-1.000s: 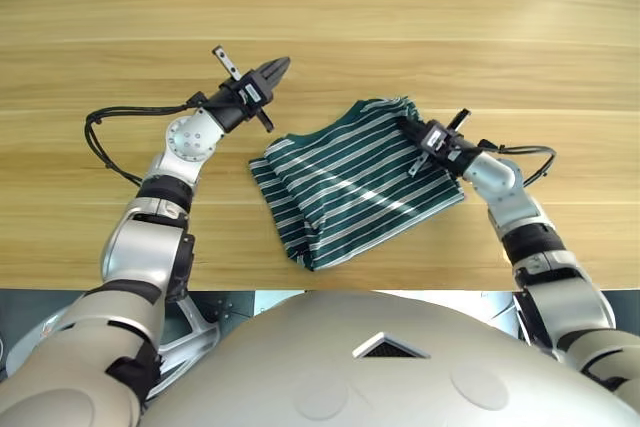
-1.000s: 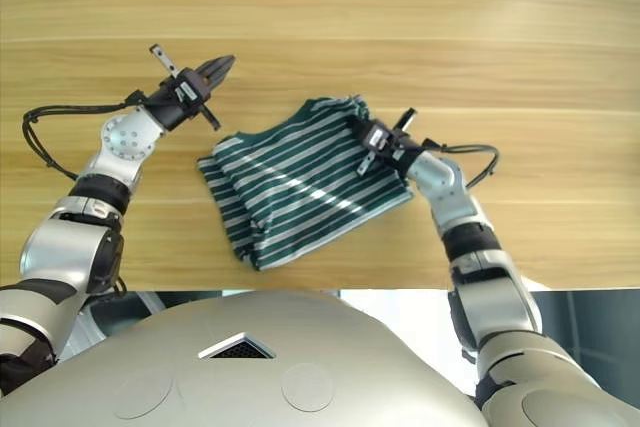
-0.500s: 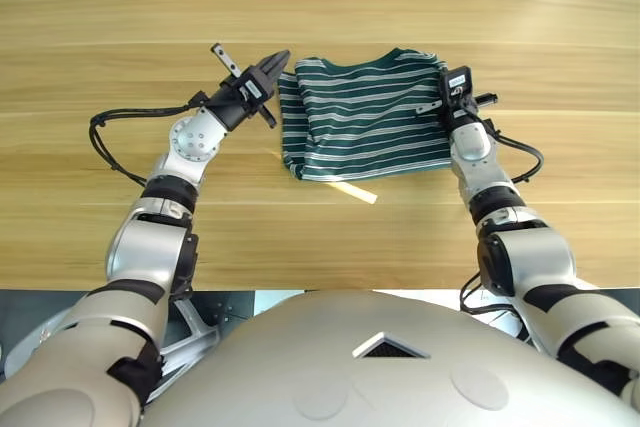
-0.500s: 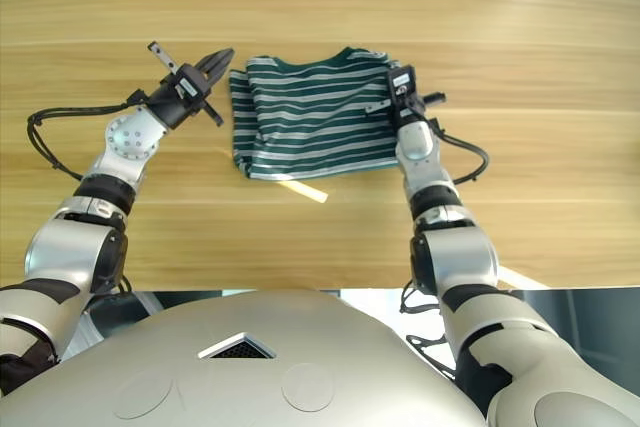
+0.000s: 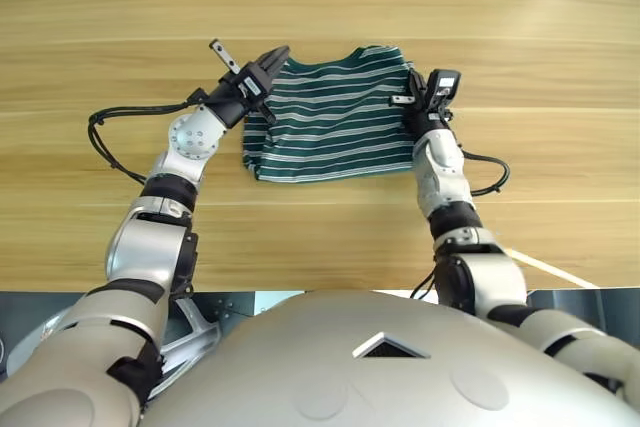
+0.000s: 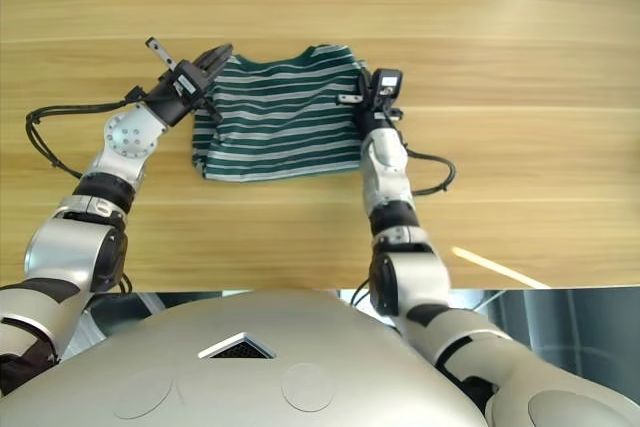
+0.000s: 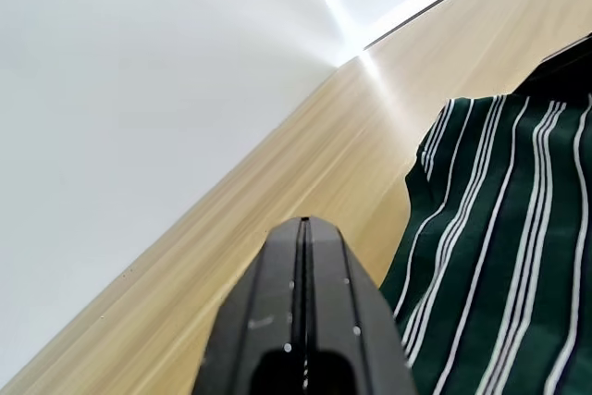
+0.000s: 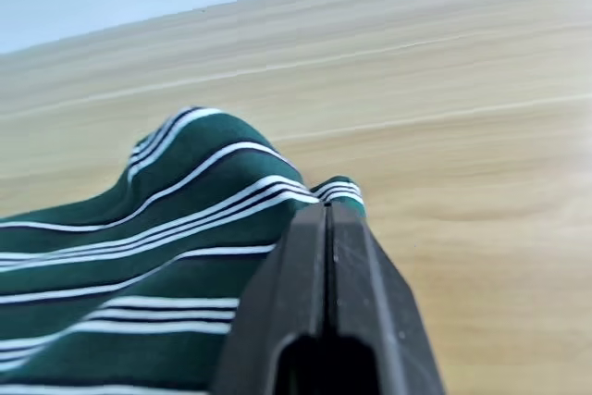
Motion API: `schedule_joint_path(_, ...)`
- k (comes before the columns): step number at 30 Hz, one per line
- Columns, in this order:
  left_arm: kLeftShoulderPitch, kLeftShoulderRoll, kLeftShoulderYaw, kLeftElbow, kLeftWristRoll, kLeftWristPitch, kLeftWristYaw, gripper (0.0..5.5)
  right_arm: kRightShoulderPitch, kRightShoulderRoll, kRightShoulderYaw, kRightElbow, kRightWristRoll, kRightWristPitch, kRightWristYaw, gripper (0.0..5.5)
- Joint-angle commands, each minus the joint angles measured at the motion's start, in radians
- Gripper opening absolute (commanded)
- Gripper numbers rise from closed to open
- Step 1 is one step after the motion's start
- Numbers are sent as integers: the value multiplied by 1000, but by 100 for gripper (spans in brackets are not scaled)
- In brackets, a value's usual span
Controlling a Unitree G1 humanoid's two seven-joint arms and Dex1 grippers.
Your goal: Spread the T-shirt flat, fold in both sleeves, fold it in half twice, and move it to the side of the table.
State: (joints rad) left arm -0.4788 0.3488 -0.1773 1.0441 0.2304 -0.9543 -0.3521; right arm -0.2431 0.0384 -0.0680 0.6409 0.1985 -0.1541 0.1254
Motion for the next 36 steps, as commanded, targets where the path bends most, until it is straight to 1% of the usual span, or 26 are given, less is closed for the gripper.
schedule_joint_path(1, -26, 8, 10, -12, -14, -10, -3, 0, 208, 4, 16, -447, 91, 302, -12, 2)
schedule_joint_path(3, -17, 6, 12, -32, -32, -31, -22, 0, 169, -62, 3, -532, 28, 270, -17, 2)
schedule_joint_path(5, 0, 6, 3, -58, -57, -63, -63, 0, 122, -135, -5, -553, -55, 217, -24, 2)
schedule_joint_path(8, 75, 5, -47, -184, -204, -115, -233, 0, 46, -230, 0, -511, -169, 134, -36, 2)
schedule_joint_path(9, 123, 20, -89, -281, -300, -102, -322, 0, 27, -254, 16, -491, -206, 110, -33, 2)
schedule_joint_path(11, 234, 94, -205, -516, -467, -65, -483, 0, -14, -292, 63, -432, -295, 56, -39, 2)
schedule_joint_path(13, 300, 164, -271, -669, -531, -25, -586, 0, -43, -315, 106, -378, -374, 12, -54, 2)
schedule_joint_path(16, 330, 242, -295, -744, -459, 11, -655, 0, -81, -343, 182, -297, -503, -54, -88, 2)
schedule_joint_path(18, 334, 282, -299, -750, -388, 23, -681, 0, -111, -351, 221, -241, -562, -88, -108, 2)
schedule_joint_path(23, 312, 331, -293, -726, -224, 34, -686, 0, -152, -347, 275, -145, -641, -134, -148, 2)
schedule_joint_path(26, 284, 326, -283, -668, -105, 29, -640, 0, -176, -350, 336, -83, -724, -150, -187, 2)
schedule_joint_path(29, 238, 325, -288, -591, 59, 26, -570, 0, -220, -357, 412, 10, -826, -143, -228, 2)
schedule_joint_path(32, 197, 330, -311, -524, 223, 15, -491, 0, -259, -350, 454, 84, -864, -140, -221, 2)
schedule_joint_path(36, 178, 338, -336, -491, 284, 0, -449, 0, -299, -336, 506, 160, -893, -143, -201, 2)
